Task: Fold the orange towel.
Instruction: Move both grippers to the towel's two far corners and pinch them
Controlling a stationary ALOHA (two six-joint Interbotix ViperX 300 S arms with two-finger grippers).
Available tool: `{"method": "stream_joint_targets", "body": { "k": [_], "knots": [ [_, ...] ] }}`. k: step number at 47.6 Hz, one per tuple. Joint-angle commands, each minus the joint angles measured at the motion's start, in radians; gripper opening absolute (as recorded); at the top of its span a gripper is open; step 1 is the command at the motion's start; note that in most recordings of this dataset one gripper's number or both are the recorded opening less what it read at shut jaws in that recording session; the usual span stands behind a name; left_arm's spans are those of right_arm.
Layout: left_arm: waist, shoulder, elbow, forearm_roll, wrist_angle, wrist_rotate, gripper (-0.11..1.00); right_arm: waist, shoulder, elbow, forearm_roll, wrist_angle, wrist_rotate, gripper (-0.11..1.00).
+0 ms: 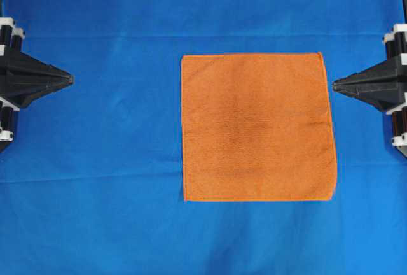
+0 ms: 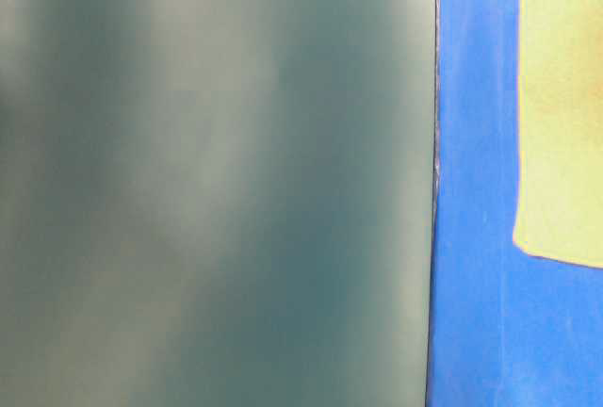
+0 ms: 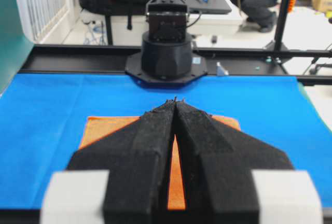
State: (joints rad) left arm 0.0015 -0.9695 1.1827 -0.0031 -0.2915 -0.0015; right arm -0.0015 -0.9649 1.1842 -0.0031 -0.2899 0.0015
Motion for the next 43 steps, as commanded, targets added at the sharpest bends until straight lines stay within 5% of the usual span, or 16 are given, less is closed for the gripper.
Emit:
{"method": "stream_joint_targets", "body": {
  "k": [1, 19, 30, 37, 43],
  "knots": [
    [0.000, 0.064, -0.043, -0.020, -0.006, 0.015, 0.00, -0.008, 0.006, -0.032, 0.006, -0.006, 0.002, 0.00],
    [0.112, 0.403, -0.175, -0.020, -0.083, 0.003, 0.00, -0.232, 0.012, -0.046, 0.044, 0.285, 0.029, 0.00],
    [0.192, 0.635, -0.285, -0.029, -0.084, -0.021, 0.04, -0.376, 0.091, -0.025, 0.044, 0.344, 0.032, 0.01],
    [0.213, 0.779, -0.336, -0.029, -0.083, -0.049, 0.37, -0.462, 0.222, 0.002, 0.049, 0.342, 0.057, 0.06],
    [0.229, 0.890, -0.371, -0.029, -0.084, -0.051, 0.74, -0.500, 0.344, 0.014, 0.046, 0.327, 0.057, 0.42]
  ]
}}
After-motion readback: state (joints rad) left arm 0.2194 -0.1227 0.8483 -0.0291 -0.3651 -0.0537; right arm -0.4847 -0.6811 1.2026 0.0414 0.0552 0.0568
